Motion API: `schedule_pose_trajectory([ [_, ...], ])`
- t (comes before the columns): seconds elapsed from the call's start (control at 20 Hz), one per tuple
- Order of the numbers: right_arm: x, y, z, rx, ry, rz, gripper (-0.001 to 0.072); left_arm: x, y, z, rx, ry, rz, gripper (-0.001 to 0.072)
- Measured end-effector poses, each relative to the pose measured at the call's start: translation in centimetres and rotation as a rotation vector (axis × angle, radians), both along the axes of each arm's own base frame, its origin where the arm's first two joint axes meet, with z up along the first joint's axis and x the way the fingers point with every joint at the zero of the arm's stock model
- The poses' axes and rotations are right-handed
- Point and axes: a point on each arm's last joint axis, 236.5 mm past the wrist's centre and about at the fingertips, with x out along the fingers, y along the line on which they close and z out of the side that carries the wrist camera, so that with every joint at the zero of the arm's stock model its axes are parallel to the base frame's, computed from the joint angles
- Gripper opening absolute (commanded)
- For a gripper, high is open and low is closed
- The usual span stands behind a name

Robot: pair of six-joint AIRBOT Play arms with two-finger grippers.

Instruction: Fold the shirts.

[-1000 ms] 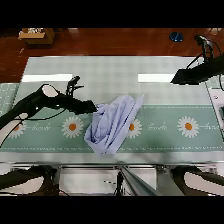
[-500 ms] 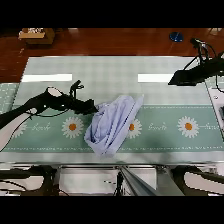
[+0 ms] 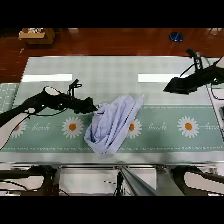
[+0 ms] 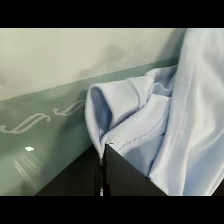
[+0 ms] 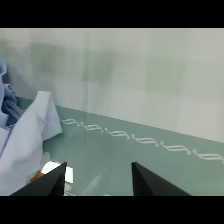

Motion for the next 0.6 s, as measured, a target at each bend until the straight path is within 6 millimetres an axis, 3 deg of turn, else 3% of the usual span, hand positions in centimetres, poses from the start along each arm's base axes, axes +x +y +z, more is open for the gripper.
schedule_pose_trajectory([
  [0.25,-1.3,4.9,-4.4,0.103,0.018,-0.036,0.0499,0.1,0.1,1.1,-0.013,-0.019,-0.004,0.0018],
  [0.6,1.6,9.3,-5.7,0.133,-0.112,-0.112,0.0496,-0.1,0.0,1.5,-0.02,-0.023,-0.015,0.0018],
])
